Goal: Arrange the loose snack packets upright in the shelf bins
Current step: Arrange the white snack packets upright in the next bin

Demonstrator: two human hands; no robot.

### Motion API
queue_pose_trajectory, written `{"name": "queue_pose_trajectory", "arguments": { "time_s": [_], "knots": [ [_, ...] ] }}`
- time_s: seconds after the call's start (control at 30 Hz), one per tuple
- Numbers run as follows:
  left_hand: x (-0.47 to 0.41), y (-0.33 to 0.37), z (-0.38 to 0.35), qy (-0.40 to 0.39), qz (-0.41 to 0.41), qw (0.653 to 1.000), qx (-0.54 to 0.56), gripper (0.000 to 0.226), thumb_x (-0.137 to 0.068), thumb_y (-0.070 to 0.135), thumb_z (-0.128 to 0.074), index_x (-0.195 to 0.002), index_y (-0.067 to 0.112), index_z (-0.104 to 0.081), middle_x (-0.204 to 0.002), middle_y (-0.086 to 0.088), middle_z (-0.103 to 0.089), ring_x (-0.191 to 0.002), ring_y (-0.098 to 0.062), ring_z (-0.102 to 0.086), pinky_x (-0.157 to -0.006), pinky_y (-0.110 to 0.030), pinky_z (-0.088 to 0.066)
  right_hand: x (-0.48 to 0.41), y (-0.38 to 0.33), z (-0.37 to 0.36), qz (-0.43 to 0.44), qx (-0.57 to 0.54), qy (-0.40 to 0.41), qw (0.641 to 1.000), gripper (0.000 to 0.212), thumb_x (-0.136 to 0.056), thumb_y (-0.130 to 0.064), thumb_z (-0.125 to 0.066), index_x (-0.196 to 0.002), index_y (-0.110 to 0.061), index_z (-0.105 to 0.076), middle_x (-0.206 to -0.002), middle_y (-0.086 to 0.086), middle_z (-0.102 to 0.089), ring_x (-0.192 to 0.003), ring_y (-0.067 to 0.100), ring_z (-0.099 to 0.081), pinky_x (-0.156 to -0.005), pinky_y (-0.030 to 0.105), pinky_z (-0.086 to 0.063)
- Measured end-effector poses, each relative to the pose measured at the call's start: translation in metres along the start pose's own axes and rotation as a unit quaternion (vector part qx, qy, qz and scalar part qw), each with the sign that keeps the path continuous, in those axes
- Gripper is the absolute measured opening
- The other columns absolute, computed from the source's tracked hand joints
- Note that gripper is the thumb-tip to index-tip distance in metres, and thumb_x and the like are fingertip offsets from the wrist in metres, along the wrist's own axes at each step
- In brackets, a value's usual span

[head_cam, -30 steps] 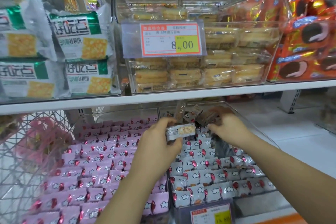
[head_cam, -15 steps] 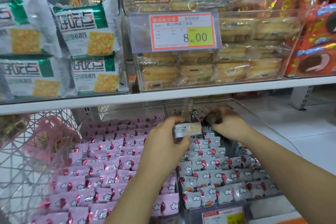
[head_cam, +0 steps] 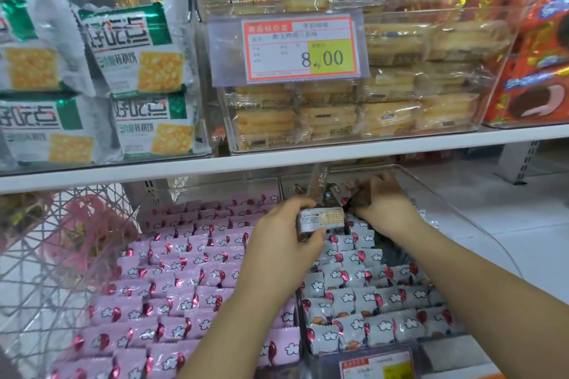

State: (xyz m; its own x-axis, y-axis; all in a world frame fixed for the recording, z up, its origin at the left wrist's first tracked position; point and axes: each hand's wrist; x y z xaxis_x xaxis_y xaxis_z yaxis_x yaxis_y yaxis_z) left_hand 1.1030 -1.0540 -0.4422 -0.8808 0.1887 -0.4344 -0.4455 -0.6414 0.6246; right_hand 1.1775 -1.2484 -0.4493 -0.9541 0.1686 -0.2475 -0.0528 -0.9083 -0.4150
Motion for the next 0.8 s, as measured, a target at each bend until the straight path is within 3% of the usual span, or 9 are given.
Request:
{"name": "queue_pose_trajectory", "arguments": {
  "time_s": [0.1,0.17,0.23,0.37,0.53,0.63,0.7,0.8],
  "knots": [
    [-0.001,0.0,-0.001,0.003,0.006,1.0,-0.01,0.038,-0.087,0.032,-0.064,-0.123,0.036,-0.053,-0.103,0.018,-0.053,-0.052,0.002,-0.045,-0.057,-0.007,-0.037,-0.002,0.004,0.002,0.007,0.006,0.018,1.0,0.028,-0.08,-0.022,-0.065,-0.103,-0.008,-0.063,-0.116,0.009,-0.053,-0.09,0.021,-0.056,-0.069,0.02,-0.039],
    [-0.003,0.002,-0.001,0.006,0.011,1.0,-0.009,0.039,-0.088,0.032,-0.063,-0.125,0.034,-0.053,-0.1,0.017,-0.053,-0.054,0.002,-0.046,-0.056,-0.008,-0.036,0.0,0.005,0.008,0.016,-0.017,0.041,0.999,0.017,-0.079,-0.019,-0.064,-0.092,-0.008,-0.067,-0.093,0.005,-0.06,-0.075,0.016,-0.054,-0.06,0.018,-0.038],
    [-0.004,0.004,0.0,0.006,0.015,1.0,-0.01,0.038,-0.088,0.03,-0.063,-0.124,0.031,-0.054,-0.094,0.018,-0.053,-0.061,0.004,-0.051,-0.056,-0.009,-0.038,0.003,0.006,0.016,0.018,-0.033,0.061,0.997,0.013,-0.08,-0.017,-0.061,-0.086,-0.007,-0.068,-0.079,0.002,-0.062,-0.076,0.019,-0.06,-0.057,0.02,-0.04],
    [-0.008,0.01,0.003,0.004,0.021,1.0,-0.006,0.036,-0.086,0.028,-0.065,-0.122,0.027,-0.057,-0.089,0.015,-0.06,-0.07,-0.002,-0.06,-0.063,-0.023,-0.051,0.013,0.011,0.036,0.032,0.007,0.112,0.993,0.014,-0.081,-0.019,-0.06,-0.08,-0.006,-0.067,-0.077,0.009,-0.064,-0.082,0.026,-0.061,-0.061,0.024,-0.041],
    [-0.004,0.022,0.009,0.004,0.02,0.999,-0.027,0.039,-0.088,0.031,-0.064,-0.125,0.025,-0.055,-0.088,0.011,-0.059,-0.07,-0.007,-0.061,-0.065,-0.027,-0.052,0.048,0.014,0.063,0.027,-0.079,0.081,0.993,0.018,-0.077,-0.024,-0.074,-0.089,-0.013,-0.065,-0.091,0.002,-0.064,-0.086,0.02,-0.058,-0.066,0.023,-0.037],
    [0.002,0.028,0.014,0.002,0.022,0.999,-0.035,0.035,-0.087,0.03,-0.065,-0.121,0.029,-0.056,-0.096,0.009,-0.065,-0.076,-0.009,-0.061,-0.062,-0.027,-0.049,0.073,0.014,0.077,0.015,-0.079,0.077,0.994,0.028,-0.079,-0.022,-0.074,-0.102,-0.012,-0.065,-0.106,0.006,-0.065,-0.097,0.02,-0.057,-0.075,0.023,-0.039],
    [0.005,0.032,0.017,0.002,0.018,0.999,-0.045,0.033,-0.087,0.031,-0.064,-0.119,0.03,-0.055,-0.095,0.01,-0.065,-0.075,-0.01,-0.062,-0.062,-0.029,-0.05,0.091,0.014,0.086,0.003,-0.115,0.083,0.99,0.03,-0.081,-0.02,-0.072,-0.108,-0.015,-0.06,-0.111,0.004,-0.06,-0.092,0.014,-0.05,-0.075,0.023,-0.036],
    [0.009,0.038,0.019,-0.008,0.01,0.999,-0.041,0.029,-0.087,0.033,-0.063,-0.115,0.035,-0.054,-0.093,0.013,-0.064,-0.07,-0.009,-0.062,-0.064,-0.034,-0.053,0.117,0.011,0.098,-0.036,-0.21,0.083,0.973,0.02,-0.086,-0.016,-0.064,-0.102,-0.024,-0.056,-0.094,0.001,-0.06,-0.09,0.027,-0.063,-0.069,0.04,-0.047]
  ]
}}
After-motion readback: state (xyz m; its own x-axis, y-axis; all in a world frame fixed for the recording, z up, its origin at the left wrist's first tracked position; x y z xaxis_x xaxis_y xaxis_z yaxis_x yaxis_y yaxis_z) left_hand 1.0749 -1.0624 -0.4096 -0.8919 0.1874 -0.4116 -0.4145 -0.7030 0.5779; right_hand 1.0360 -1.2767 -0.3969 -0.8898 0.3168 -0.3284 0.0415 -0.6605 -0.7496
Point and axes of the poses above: each hand's wrist, its own x-axis away from the middle knuckle, its own z-axis out of the back of the hand, y = z × x
